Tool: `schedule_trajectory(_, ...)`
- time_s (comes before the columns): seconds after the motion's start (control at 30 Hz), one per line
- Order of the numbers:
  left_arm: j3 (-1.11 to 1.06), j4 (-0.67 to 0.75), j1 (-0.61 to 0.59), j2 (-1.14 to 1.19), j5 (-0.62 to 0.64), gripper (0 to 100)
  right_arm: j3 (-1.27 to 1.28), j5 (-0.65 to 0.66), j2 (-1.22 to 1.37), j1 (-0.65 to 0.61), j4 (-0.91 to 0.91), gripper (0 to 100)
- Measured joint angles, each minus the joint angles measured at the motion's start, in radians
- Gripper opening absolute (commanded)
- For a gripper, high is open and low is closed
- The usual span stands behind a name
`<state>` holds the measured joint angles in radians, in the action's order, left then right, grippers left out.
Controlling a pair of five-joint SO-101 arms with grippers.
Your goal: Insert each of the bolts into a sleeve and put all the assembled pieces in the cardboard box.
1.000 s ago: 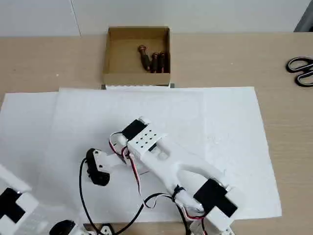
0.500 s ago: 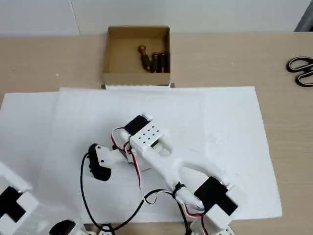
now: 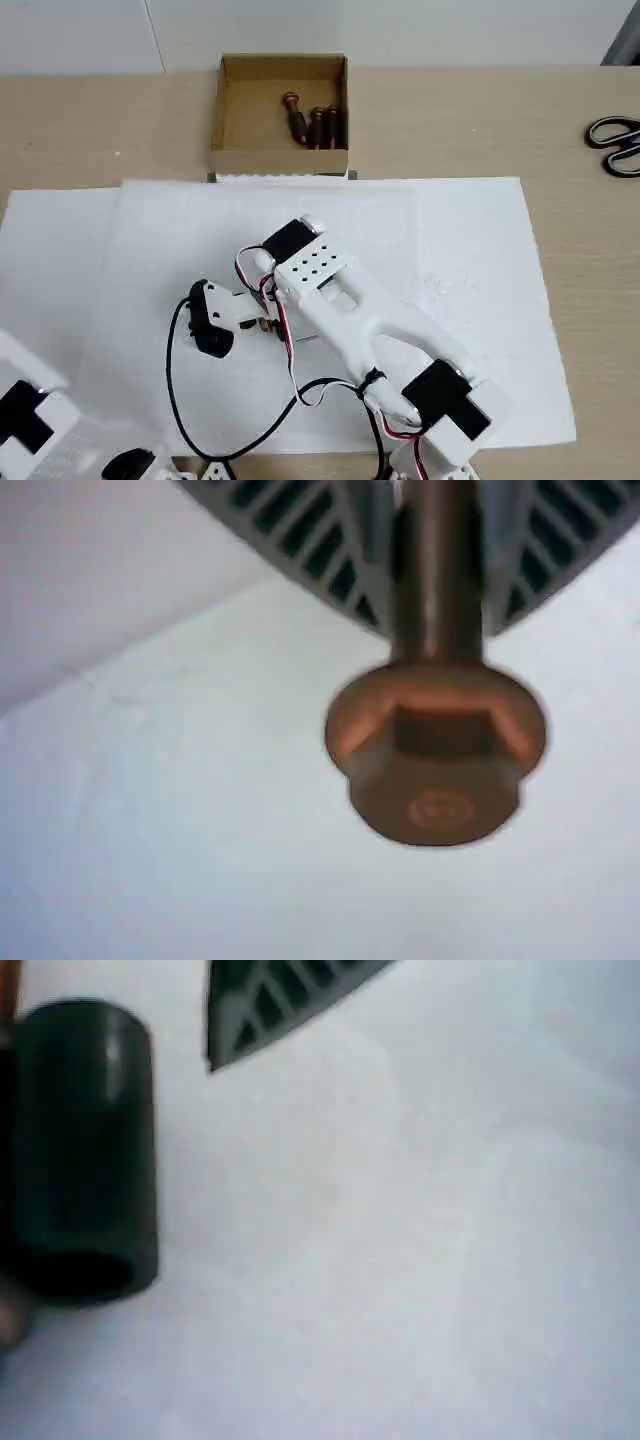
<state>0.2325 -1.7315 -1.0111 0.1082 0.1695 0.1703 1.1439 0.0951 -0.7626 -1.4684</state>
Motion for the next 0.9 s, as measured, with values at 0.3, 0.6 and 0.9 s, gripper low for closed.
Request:
schedule_trajectory(0.3, 0.000, 0.000, 0.000, 0.000, 0.000, 1, 0.000, 0.000, 0.000, -0.043, -0.003, 15.1)
schedule_trajectory(0.6, 0.000, 0.000, -0.002, 0.000, 0.000, 1, 0.008, 0.000, 0.038, -0.054, 0.057, 15.1)
schedule_trajectory(0.9, 0.000, 0.000, -0.002, 0.000, 0.000, 1, 0.006, 0.000, 0.120, -0.054, 0.092, 14.5)
